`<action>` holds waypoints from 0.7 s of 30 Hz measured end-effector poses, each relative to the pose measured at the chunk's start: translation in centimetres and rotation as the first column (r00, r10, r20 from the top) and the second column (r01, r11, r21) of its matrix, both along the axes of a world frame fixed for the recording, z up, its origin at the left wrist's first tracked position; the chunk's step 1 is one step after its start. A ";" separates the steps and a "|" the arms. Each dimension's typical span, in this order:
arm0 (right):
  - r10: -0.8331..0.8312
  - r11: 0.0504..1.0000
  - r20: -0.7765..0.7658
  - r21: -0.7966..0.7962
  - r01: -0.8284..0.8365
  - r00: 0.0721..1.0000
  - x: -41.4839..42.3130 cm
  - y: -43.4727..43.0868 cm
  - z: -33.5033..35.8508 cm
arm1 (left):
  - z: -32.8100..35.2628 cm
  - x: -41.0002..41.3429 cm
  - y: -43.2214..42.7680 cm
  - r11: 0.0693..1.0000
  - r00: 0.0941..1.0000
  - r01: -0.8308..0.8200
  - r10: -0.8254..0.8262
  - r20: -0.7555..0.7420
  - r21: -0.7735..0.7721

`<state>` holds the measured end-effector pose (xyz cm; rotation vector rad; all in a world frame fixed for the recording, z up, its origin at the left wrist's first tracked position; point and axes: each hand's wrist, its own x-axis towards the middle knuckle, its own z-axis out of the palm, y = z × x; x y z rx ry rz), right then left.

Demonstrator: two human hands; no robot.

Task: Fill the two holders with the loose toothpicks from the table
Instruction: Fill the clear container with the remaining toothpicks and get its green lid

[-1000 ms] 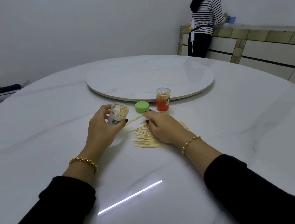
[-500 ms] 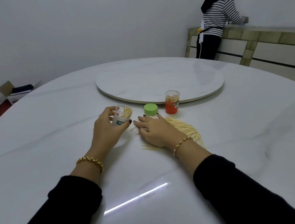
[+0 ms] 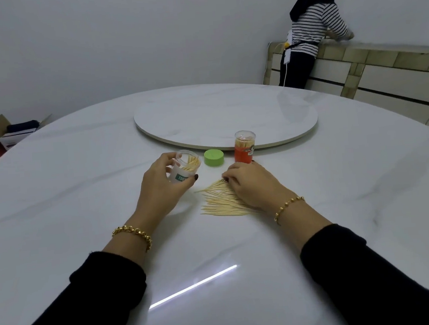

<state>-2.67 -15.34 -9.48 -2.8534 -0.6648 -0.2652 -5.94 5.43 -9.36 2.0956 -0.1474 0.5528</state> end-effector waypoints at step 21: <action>-0.023 0.942 0.146 0.334 -0.028 0.989 0.1 -1.9 -0.7 | -0.4 -0.4 -1.6 0.992 0.997 0.067 -0.071 0.027 0.109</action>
